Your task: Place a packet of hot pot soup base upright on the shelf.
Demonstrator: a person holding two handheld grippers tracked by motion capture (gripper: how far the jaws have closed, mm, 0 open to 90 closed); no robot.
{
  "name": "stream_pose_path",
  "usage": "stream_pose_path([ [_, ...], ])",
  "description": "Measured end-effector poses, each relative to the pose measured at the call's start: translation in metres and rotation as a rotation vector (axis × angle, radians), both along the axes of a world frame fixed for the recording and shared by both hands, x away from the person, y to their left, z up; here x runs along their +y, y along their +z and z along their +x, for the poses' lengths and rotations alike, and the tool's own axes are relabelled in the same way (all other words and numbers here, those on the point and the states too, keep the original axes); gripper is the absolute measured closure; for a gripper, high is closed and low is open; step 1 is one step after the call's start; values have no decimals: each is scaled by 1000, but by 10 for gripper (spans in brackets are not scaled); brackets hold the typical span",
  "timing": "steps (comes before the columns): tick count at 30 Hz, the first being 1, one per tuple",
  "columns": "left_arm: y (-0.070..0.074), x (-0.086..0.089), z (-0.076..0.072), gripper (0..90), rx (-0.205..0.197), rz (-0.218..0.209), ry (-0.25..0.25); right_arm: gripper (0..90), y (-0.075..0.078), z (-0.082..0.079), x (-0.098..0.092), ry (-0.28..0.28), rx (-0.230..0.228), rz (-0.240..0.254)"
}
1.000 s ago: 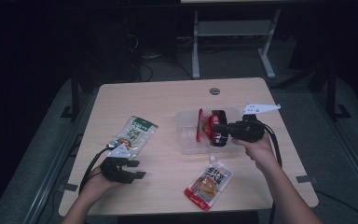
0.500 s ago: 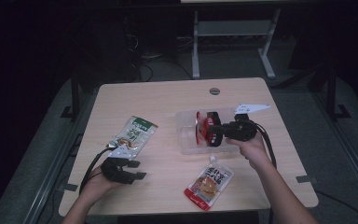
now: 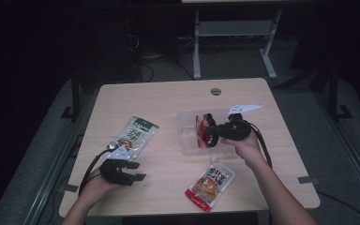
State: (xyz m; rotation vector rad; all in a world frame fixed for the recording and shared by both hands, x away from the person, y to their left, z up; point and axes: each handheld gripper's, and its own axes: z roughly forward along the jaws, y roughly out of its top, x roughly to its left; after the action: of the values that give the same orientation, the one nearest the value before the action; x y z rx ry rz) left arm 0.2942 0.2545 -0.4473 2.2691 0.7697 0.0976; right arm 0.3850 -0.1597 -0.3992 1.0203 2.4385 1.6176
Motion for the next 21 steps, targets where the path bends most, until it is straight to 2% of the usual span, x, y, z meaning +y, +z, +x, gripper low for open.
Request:
stream_pose_path([
  [8, 1, 3, -4, 432, -7, 3, 14, 866, 0, 2, 5, -7, -16, -9],
  [14, 2, 0, -7, 432, -10, 13, 9, 731, 1, -1, 7, -13, -26, -13],
  [21, 1, 0, -4, 432, -7, 20, -2, 463, 5, -6, 7, -57, -49, -35],
])
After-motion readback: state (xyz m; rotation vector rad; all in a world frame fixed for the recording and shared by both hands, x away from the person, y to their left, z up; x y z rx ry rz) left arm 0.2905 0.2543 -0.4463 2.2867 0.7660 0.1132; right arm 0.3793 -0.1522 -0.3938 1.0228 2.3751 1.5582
